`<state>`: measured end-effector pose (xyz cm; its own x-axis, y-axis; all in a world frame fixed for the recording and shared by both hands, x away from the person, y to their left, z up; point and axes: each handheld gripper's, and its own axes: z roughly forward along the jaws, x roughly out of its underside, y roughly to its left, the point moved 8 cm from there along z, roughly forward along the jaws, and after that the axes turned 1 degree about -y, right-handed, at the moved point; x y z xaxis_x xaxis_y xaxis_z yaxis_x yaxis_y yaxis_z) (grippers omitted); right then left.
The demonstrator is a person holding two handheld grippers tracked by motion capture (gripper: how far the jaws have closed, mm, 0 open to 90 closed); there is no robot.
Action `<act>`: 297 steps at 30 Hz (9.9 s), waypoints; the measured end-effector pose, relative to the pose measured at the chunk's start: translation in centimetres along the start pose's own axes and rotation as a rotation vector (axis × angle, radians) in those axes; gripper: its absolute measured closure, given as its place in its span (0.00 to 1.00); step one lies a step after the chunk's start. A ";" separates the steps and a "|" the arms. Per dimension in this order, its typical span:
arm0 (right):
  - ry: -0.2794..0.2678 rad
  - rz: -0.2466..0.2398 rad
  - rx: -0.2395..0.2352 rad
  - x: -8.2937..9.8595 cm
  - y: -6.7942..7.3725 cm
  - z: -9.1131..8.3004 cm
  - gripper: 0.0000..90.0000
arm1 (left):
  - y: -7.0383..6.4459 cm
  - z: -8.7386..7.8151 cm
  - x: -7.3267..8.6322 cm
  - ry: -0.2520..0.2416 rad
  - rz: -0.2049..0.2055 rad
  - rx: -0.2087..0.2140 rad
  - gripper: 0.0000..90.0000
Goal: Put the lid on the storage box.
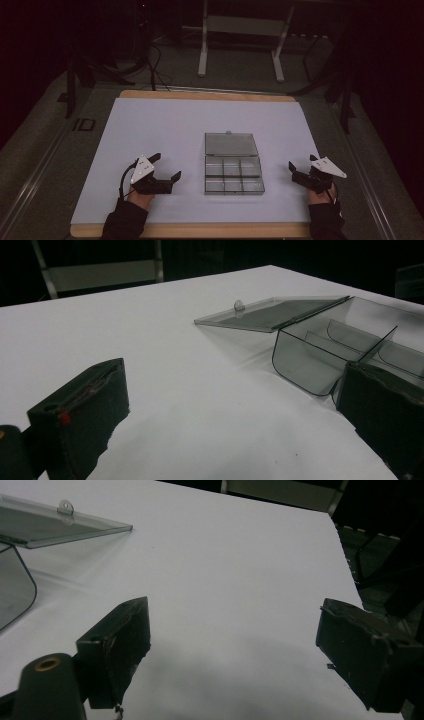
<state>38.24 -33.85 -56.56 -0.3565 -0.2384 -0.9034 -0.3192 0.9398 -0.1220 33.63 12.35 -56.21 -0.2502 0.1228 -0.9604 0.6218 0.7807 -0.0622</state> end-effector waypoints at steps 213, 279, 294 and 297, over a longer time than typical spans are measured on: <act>0.020 -0.201 -0.518 -7.0 10.7 -1.0 0.82 | -5.4 6.4 -5.5 0.351 -0.043 0.308 0.86; 0.101 -0.122 -0.356 -1.4 6.5 1.4 0.17 | -2.4 6.0 -0.3 0.346 -0.032 0.204 0.02; 0.114 -0.110 -0.316 -0.4 5.3 1.3 0.18 | -1.8 5.6 0.3 0.352 -0.020 0.181 0.02; 0.117 -0.109 -0.309 -0.2 5.1 1.3 0.18 | -1.7 5.5 0.5 0.354 -0.021 0.177 0.02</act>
<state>37.81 -28.71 -57.56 -0.3984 -0.3767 -0.8363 -0.6054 0.7929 -0.0688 36.54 7.73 -58.10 -0.4853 0.3353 -0.8075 0.7243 0.6714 -0.1566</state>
